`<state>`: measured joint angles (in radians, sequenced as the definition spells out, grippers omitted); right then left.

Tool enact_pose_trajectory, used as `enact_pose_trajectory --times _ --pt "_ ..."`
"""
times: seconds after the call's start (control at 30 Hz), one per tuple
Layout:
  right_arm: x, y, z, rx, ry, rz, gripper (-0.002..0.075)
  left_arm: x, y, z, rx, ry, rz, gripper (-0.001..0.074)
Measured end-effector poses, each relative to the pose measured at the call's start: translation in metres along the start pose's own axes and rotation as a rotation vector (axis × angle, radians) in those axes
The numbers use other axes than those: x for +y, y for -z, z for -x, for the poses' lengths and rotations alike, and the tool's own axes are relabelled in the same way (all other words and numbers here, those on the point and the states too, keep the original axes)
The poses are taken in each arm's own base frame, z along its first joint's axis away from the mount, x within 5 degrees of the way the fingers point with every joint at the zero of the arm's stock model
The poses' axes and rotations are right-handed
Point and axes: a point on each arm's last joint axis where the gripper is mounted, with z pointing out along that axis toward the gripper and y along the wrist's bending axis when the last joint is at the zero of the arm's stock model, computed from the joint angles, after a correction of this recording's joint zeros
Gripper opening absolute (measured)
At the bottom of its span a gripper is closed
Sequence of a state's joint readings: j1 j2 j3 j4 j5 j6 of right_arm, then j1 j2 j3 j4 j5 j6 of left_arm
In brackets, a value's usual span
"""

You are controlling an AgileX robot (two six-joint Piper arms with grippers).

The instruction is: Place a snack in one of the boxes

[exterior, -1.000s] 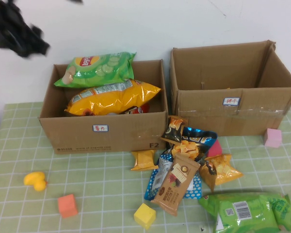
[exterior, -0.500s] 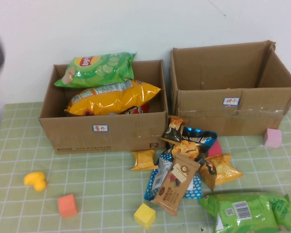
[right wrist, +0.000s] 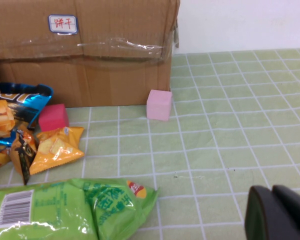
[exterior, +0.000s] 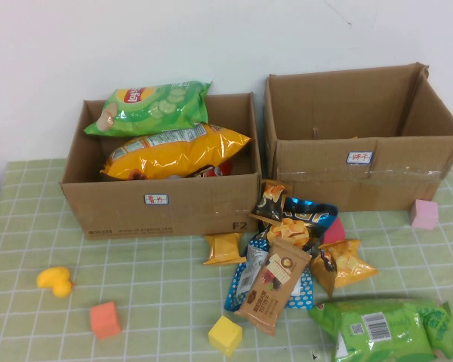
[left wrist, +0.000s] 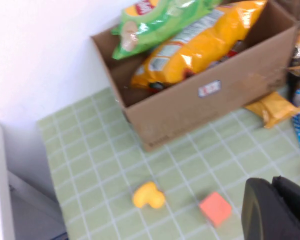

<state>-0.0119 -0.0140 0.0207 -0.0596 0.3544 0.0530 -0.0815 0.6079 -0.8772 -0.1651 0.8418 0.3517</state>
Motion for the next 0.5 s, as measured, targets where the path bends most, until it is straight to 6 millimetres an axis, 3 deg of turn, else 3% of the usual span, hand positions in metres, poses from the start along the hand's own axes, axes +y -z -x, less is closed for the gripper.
enact_pose_trajectory --times 0.2,0.5 --pt "0.0 0.0 0.0 0.0 0.0 0.0 -0.0002 -0.009 0.032 -0.026 -0.081 -0.023 0.038 -0.0001" --pt "0.0 0.0 0.0 0.0 0.0 0.0 -0.0002 -0.011 -0.004 -0.088 -0.266 0.062 0.174 -0.0001"
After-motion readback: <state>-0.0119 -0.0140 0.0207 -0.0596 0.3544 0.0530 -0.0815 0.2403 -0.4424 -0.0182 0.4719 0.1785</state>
